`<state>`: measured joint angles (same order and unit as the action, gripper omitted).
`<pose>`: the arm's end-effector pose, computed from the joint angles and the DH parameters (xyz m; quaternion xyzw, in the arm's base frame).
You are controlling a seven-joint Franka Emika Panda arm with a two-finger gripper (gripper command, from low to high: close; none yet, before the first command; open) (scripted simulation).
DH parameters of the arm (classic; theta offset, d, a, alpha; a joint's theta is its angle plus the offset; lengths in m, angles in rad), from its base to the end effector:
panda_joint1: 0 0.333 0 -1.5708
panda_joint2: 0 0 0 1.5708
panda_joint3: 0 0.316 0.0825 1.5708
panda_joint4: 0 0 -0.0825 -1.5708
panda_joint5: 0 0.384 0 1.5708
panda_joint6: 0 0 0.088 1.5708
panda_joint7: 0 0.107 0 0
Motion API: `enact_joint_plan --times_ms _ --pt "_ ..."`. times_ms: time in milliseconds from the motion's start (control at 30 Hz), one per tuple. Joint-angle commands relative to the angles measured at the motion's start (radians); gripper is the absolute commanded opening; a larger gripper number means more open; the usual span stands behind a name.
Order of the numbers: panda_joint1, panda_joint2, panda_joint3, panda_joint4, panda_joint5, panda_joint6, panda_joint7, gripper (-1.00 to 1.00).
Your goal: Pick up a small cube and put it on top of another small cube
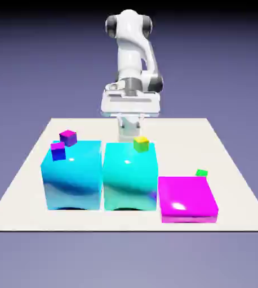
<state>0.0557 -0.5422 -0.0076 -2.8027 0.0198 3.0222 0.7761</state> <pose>0.3935 0.0174 0.4488 -0.8643 0.3388 -0.3378 0.1551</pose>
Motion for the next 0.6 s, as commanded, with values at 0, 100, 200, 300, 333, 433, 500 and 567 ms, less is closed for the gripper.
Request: enact_joint_plan --times_ms 0,100,200,300,333,433,500,567 --pt "0.036 0.023 -0.006 0.006 0.016 -0.012 0.029 0.0" --pt "0.145 0.092 -0.025 0.024 0.066 -0.049 0.117 0.0" --pt "0.254 0.161 -0.044 0.042 0.115 -0.086 0.204 0.0" --pt "0.362 0.23 -0.063 0.06 0.164 -0.123 0.291 0.0" --pt "0.399 0.253 -0.069 0.067 0.18 -0.135 0.32 0.0" --pt "0.507 0.322 -0.088 0.085 0.23 -0.172 0.408 0.0" --pt "0.58 0.368 -0.101 0.097 0.262 -0.196 0.466 0.0" --pt "0.652 0.414 -0.113 0.109 0.295 -0.221 0.524 0.0"
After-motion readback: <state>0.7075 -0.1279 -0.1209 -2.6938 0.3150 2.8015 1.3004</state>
